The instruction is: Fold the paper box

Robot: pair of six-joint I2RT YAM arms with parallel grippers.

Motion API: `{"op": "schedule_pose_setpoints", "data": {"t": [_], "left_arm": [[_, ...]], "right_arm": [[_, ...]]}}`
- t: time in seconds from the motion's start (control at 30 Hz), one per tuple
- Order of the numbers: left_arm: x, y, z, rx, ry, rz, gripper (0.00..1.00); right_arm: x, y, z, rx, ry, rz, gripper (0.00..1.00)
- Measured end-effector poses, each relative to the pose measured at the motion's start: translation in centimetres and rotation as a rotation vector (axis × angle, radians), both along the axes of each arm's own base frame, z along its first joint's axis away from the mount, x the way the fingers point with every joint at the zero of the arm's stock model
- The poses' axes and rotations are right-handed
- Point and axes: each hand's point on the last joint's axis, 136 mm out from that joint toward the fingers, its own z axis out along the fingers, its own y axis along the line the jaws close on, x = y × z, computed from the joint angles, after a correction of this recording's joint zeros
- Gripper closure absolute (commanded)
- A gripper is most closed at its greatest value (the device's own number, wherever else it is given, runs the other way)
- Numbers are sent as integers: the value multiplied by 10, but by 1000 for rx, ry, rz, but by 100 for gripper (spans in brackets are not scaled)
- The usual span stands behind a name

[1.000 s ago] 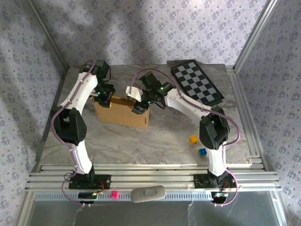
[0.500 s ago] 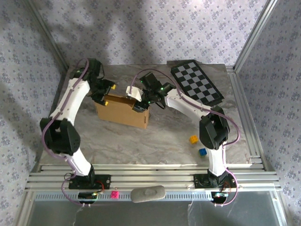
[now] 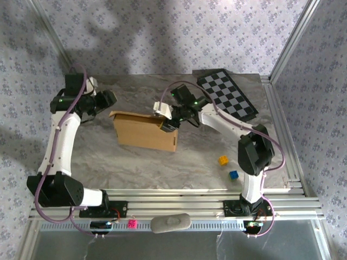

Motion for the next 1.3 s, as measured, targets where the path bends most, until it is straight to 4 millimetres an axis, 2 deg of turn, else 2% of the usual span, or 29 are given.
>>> {"op": "schedule_pose_setpoints", "data": {"t": [0.13, 0.2, 0.33, 0.4, 0.53, 0.7, 0.9, 1.07, 1.17, 1.3], "left_arm": [[-12, -9, -29, 61, 24, -160, 35], [-17, -15, -36, 69, 13, -235, 34], [-27, -37, -34, 51, -53, -407, 34], [-30, -48, -30, 43, -90, -488, 39], [-34, -63, -32, 26, -108, -635, 58], [-21, -63, -42, 29, -87, -729, 67], [-24, -61, -47, 49, -91, -760, 63], [-36, -61, -62, 41, -59, -770, 59], [-36, -58, -68, 57, -47, -764, 54], [-32, -51, -73, 101, -37, -745, 53]], "right_arm": [[-13, -28, -1, -2, 24, -3, 56], [-18, -41, -1, -1, 30, -9, 56], [-28, -62, -2, 0, 37, -20, 56], [-30, -66, -3, 1, 39, -22, 56], [-30, -67, -3, 1, 38, -17, 57], [-30, -67, -3, 1, 37, -15, 58], [-31, -67, -3, 1, 37, -15, 58], [-30, -68, -3, 2, 38, -16, 59], [-29, -68, -3, 6, 42, -17, 59], [-29, -69, -3, 11, 47, -17, 60]]}}
